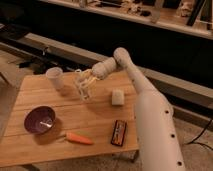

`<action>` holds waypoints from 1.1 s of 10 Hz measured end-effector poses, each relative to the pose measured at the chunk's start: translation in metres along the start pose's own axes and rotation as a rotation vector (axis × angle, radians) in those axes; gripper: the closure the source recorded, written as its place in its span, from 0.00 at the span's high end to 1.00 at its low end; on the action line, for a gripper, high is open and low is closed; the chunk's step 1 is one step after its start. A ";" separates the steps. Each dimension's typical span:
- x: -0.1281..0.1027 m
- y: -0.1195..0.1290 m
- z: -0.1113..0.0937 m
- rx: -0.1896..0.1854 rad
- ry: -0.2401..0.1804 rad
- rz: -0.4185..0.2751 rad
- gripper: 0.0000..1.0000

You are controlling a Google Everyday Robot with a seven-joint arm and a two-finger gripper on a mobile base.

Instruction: Stand the bottle upright

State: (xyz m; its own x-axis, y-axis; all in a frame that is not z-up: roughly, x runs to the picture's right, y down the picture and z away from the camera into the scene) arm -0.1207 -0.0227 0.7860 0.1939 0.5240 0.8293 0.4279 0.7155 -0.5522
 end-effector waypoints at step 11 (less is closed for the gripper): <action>0.033 0.008 0.001 -0.046 -0.012 0.001 0.00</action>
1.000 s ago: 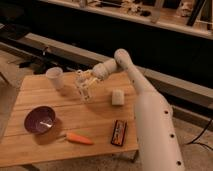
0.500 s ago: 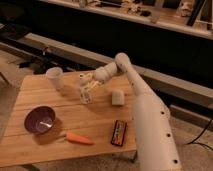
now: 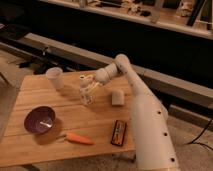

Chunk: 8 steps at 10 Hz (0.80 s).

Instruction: Stand the bottle upright

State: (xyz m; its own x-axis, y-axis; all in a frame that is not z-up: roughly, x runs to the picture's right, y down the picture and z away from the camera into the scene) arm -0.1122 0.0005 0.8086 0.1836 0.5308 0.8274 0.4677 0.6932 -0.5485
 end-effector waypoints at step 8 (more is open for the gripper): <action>0.003 0.002 -0.001 -0.022 -0.010 0.005 0.20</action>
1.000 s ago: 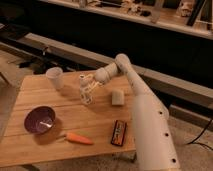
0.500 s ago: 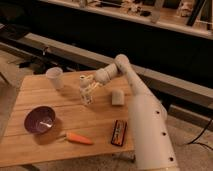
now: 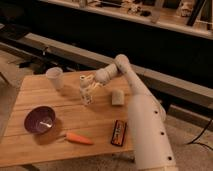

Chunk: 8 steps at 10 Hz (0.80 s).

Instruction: Stand the bottle upright

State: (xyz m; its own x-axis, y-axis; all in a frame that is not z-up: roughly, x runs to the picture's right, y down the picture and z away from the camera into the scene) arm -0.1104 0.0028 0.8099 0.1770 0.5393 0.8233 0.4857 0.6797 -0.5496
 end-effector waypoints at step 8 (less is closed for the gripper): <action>0.001 0.000 0.000 -0.018 -0.014 0.011 0.80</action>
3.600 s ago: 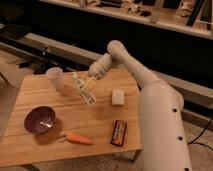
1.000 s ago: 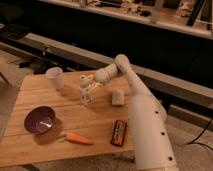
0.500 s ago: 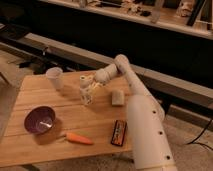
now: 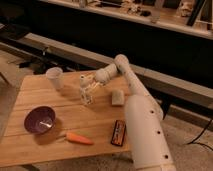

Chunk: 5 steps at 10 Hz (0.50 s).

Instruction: Stand the bottle upright

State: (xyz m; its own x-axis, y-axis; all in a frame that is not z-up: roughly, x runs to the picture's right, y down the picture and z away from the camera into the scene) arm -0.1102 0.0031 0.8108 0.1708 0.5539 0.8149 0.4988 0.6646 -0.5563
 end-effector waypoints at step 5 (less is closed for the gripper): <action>0.001 -0.001 0.001 0.002 0.000 0.001 0.80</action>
State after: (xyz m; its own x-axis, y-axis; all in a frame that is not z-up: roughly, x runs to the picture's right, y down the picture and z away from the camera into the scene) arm -0.1110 0.0034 0.8120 0.1712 0.5548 0.8142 0.4967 0.6651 -0.5577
